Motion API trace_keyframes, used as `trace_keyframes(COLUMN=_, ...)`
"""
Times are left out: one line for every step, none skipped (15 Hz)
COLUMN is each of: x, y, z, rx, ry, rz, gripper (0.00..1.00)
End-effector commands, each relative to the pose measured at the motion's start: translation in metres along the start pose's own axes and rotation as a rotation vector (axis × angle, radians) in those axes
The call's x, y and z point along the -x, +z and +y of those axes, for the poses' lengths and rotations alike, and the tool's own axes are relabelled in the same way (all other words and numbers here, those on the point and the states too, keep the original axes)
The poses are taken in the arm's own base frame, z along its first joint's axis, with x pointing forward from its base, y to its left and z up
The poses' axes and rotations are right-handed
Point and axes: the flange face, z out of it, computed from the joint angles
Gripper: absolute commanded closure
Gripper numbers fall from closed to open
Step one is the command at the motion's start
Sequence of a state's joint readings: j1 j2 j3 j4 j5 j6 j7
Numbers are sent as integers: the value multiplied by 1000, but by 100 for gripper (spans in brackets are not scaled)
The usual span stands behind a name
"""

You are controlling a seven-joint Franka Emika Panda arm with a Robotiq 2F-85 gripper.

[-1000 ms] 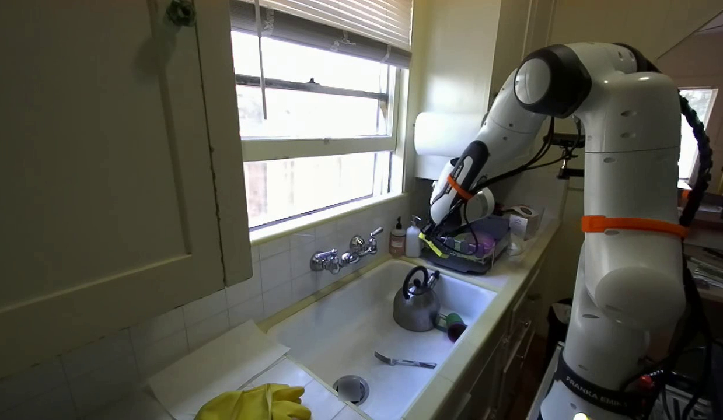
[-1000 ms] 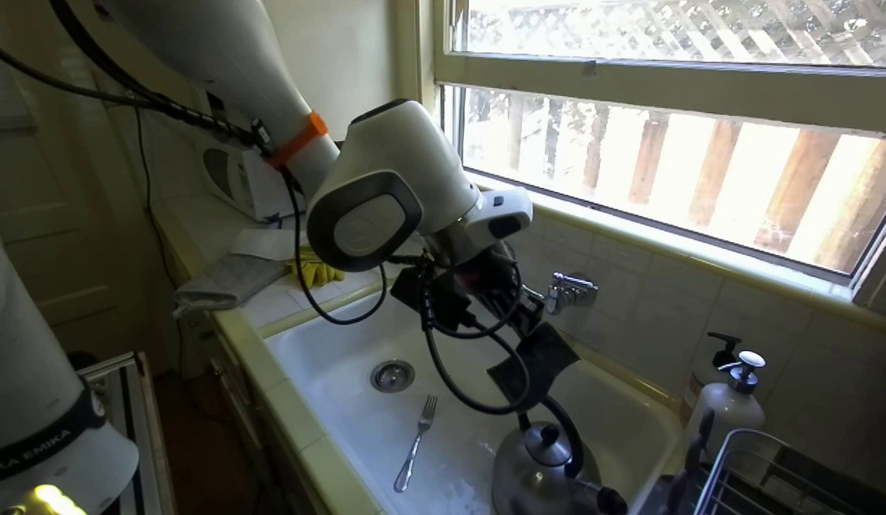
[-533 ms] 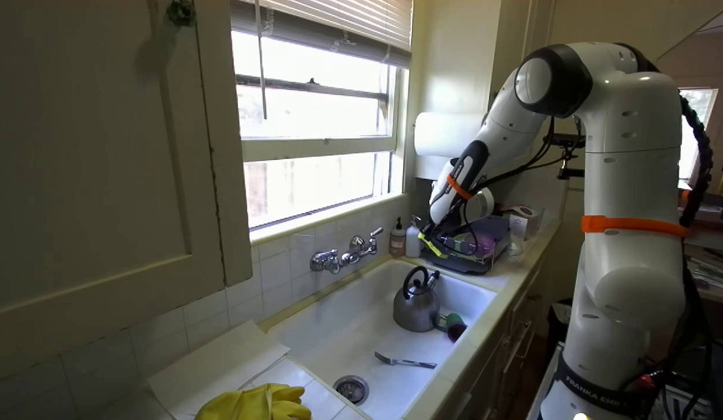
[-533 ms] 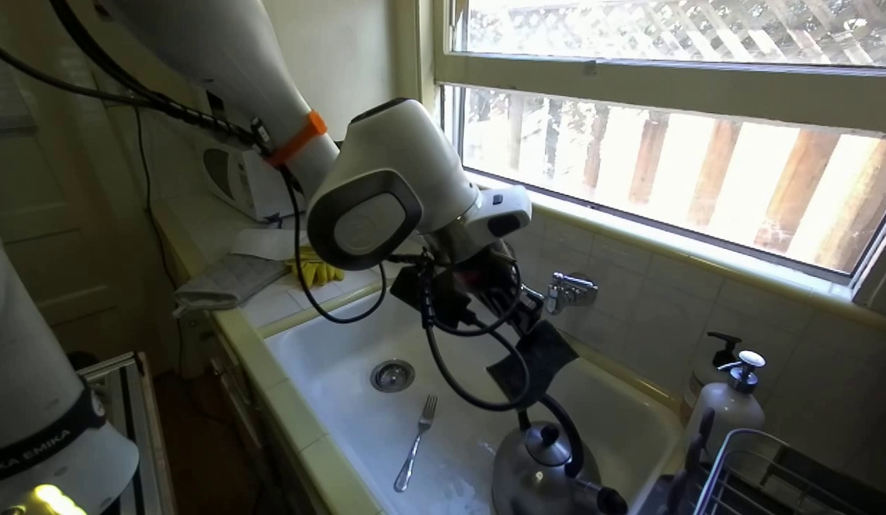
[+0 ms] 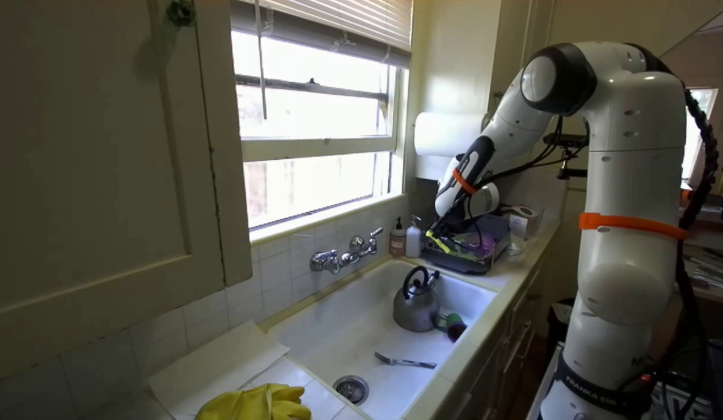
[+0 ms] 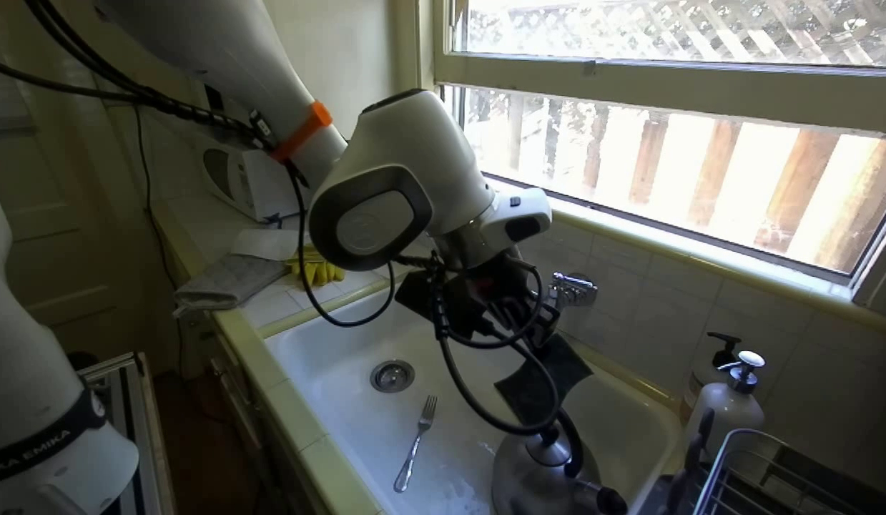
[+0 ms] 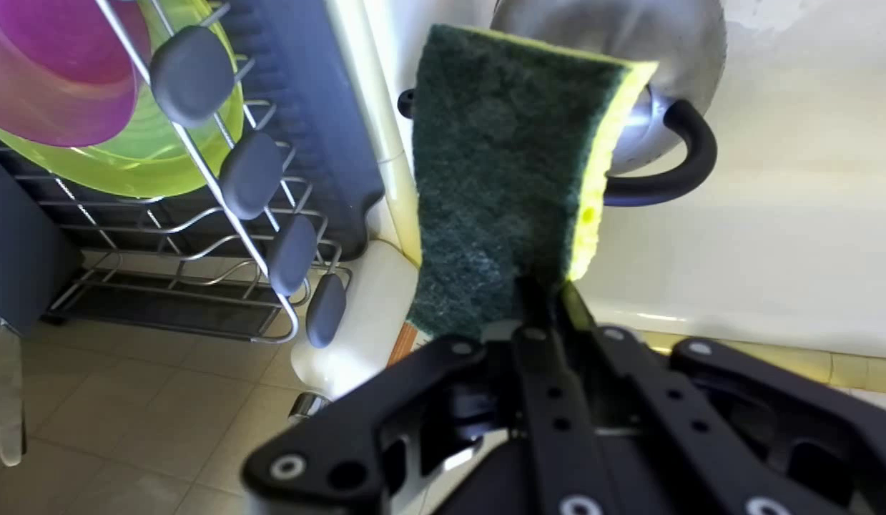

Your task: Put the sponge on the dishrack.

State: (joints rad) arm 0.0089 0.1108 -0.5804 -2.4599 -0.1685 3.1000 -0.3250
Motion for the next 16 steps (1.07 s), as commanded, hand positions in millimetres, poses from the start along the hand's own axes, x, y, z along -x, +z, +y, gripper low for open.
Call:
trace_keyframes(x=-2, y=-12, z=18, rx=-54, ry=-52, rz=-42, gripper=98)
trace_keyframes(x=-4, y=-11, z=25, rx=-63, ry=-58, rz=-47, gripper=98)
trace_keyframes(x=-7, y=-14, z=31, rx=-89, ry=-79, rz=-47, gripper=98)
trace_keyframes(x=-10, y=-12, z=40, rx=-92, ry=-89, rz=-48, gripper=98)
trace_keyframes(x=-13, y=-9, z=48, rx=-107, ry=-102, rz=-51, gripper=98)
trace_keyframes(x=-15, y=-8, z=56, rx=-125, ry=-121, rz=-48, gripper=98)
trace_keyframes(x=-17, y=-5, z=63, rx=-148, ry=-135, rz=-49, gripper=98)
trace_keyframes(x=-17, y=-2, z=71, rx=-163, ry=-142, rz=-56, gripper=98)
trace_keyframes(x=-17, y=1, z=79, rx=-188, ry=-153, rz=-59, gripper=98)
trace_keyframes(x=-17, y=3, z=87, rx=-210, ry=-164, rz=-65, gripper=98)
trace_keyframes(x=-17, y=6, z=94, rx=-224, ry=-176, rz=-76, gripper=98)
trace_keyframes(x=-16, y=9, z=100, rx=-234, ry=-187, rz=-83, gripper=98)
trace_keyframes(x=-16, y=14, z=107, rx=-237, ry=-196, rz=-92, gripper=98)
trace_keyframes(x=-15, y=17, z=112, rx=-247, ry=-204, rz=-102, gripper=98)
trace_keyframes(x=-15, y=21, z=118, rx=-251, ry=-213, rz=-114, gripper=98)
trace_keyframes(x=-15, y=23, z=123, rx=-259, ry=-220, rz=-126, gripper=98)
